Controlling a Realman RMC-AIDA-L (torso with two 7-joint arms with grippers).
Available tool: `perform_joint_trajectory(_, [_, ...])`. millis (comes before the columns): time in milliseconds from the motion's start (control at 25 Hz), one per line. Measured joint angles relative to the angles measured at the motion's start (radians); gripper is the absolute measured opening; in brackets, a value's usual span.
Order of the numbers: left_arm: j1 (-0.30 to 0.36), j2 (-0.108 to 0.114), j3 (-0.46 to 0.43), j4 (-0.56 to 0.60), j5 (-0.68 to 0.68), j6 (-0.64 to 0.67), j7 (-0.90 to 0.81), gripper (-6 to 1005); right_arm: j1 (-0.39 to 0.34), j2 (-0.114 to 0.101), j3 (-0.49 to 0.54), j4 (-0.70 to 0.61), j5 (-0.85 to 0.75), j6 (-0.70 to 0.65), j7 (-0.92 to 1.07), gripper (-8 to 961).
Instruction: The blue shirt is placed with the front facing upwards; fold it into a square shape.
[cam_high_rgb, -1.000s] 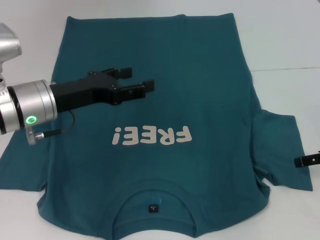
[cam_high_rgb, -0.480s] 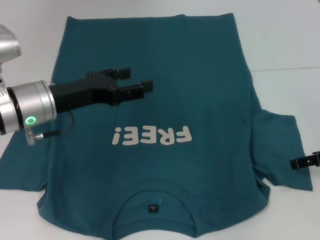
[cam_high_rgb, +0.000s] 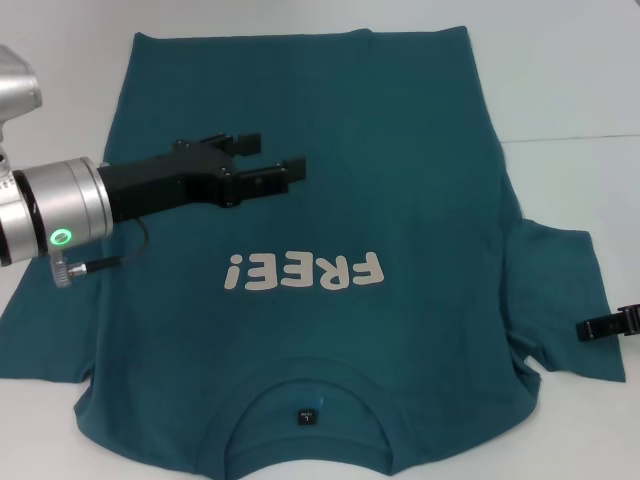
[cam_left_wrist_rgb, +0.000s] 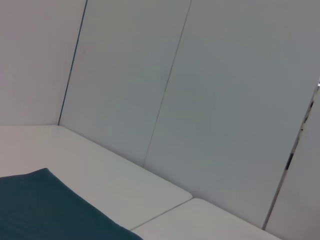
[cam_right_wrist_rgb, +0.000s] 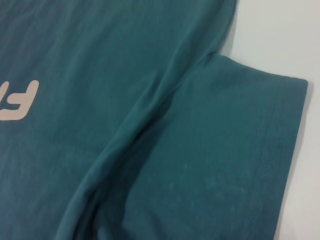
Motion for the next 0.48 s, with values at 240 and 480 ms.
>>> perform_joint_trajectory(240, [-0.002, 0.0, 0.0, 0.0, 0.0, -0.002, 0.001, 875, 0.005, 0.0, 0.0, 0.004, -0.002, 0.003, 0.001, 791])
perform_joint_trajectory(480, [-0.004, 0.002, 0.0, 0.004, 0.0, -0.003, -0.001, 875, 0.017, 0.001, -0.001, 0.026, -0.011, 0.003, 0.0, 792])
